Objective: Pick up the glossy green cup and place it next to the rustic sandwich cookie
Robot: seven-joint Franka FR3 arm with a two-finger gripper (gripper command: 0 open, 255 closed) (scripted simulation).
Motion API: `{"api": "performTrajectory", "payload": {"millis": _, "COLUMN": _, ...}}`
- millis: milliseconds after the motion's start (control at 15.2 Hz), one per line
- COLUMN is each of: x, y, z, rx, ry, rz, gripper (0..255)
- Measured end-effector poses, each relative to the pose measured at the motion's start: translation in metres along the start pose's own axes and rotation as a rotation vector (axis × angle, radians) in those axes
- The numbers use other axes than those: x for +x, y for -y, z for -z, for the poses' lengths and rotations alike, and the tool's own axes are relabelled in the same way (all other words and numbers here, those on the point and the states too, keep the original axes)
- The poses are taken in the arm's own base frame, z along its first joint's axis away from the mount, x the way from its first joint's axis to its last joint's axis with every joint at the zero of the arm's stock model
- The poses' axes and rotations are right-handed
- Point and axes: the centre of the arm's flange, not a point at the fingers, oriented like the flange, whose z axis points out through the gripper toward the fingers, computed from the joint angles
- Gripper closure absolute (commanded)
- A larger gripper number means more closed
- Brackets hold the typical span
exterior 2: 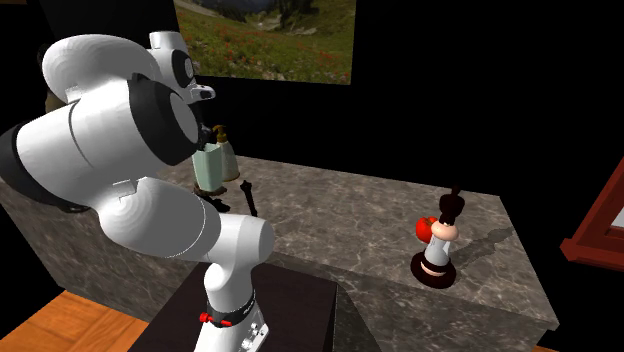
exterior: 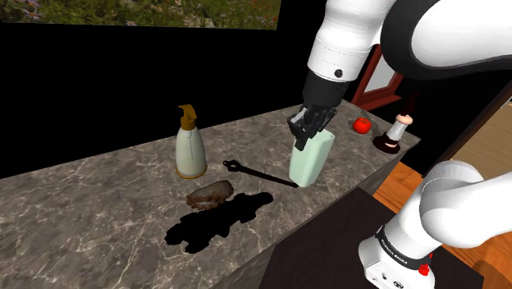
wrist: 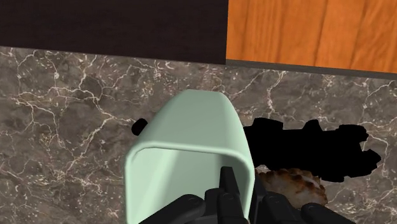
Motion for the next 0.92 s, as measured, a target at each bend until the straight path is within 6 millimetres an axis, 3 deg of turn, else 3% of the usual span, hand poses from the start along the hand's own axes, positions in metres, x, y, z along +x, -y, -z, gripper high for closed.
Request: {"api": "performTrajectory", "payload": {"millis": 924, "x": -0.005, "y": 0.001, "z": -0.075, "rx": 0.0, "ry": 0.0, "rz": 0.0, "gripper": 255}}
